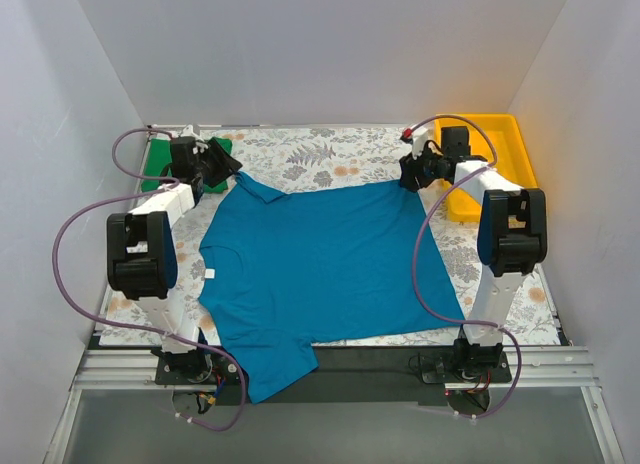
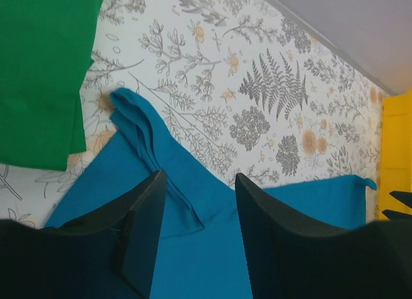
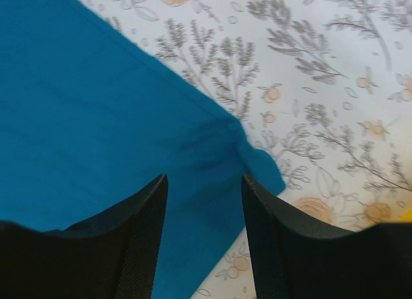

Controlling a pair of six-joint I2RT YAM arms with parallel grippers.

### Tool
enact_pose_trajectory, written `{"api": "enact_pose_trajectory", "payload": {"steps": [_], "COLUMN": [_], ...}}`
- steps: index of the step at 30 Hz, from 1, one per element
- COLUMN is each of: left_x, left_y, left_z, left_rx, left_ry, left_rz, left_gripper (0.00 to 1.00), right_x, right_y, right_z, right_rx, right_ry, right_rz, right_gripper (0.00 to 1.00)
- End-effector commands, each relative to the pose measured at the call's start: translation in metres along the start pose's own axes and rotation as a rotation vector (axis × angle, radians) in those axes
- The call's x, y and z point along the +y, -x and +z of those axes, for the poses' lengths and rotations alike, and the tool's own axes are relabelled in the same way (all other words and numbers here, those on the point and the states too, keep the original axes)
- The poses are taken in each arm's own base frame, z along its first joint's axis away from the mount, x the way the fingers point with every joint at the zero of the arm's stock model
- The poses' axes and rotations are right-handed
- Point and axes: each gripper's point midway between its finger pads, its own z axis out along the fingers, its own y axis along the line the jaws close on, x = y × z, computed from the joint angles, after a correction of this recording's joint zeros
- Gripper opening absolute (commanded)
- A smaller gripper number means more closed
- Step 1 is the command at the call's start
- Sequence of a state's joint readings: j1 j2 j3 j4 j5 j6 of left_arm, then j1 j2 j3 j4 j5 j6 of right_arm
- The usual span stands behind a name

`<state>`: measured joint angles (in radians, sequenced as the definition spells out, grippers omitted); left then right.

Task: Fold and stack the t-shirts
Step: Flatten the tshirt out, then fold the tshirt

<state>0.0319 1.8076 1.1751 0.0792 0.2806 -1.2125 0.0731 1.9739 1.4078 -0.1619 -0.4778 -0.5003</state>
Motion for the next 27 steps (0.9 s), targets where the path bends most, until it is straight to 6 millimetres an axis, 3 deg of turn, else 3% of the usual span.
{"api": "enact_pose_trajectory", "payload": {"steps": [1,2,6,8,14,16,22,27], "left_x": [0.005,0.004,0.009,0.017,0.036,0.042,0.061,0.065], "left_y": [-0.022,-0.026,-0.026,-0.032,-0.018,-0.008,-0.014,-0.01], "left_z": [-0.005,-0.003,0.008,0.018,0.05,0.055,0.066,0.073], "left_rx": [0.082,0.099,0.127,0.15,0.126,0.101,0.121,0.111], "left_ry": [-0.011,-0.019,0.008,0.035,0.141,0.181,0.259,0.275], "left_rz": [-0.037,-0.044,-0.063,-0.092,-0.149,-0.144,-0.138,-0.14], "left_gripper": [0.45,0.45,0.44,0.4,0.36,0.36,0.37,0.37], "right_x": [0.05,0.06,0.085,0.082,0.065,0.06,0.054,0.055], "right_y": [0.011,0.006,0.015,0.023,0.02,0.02,0.013,0.007], "right_z": [0.0,0.002,0.014,0.016,0.018,0.015,0.012,0.012], "right_rx": [-0.015,0.017,0.047,0.04,0.078,0.077,0.073,0.072], "right_ry": [0.232,0.266,0.268,0.256,0.16,0.138,0.138,0.142], "right_rz": [-0.076,-0.096,-0.153,-0.092,-0.044,-0.036,0.013,0.02], "right_gripper": [0.56,0.55,0.52,0.5,0.46,0.46,0.46,0.46]}}
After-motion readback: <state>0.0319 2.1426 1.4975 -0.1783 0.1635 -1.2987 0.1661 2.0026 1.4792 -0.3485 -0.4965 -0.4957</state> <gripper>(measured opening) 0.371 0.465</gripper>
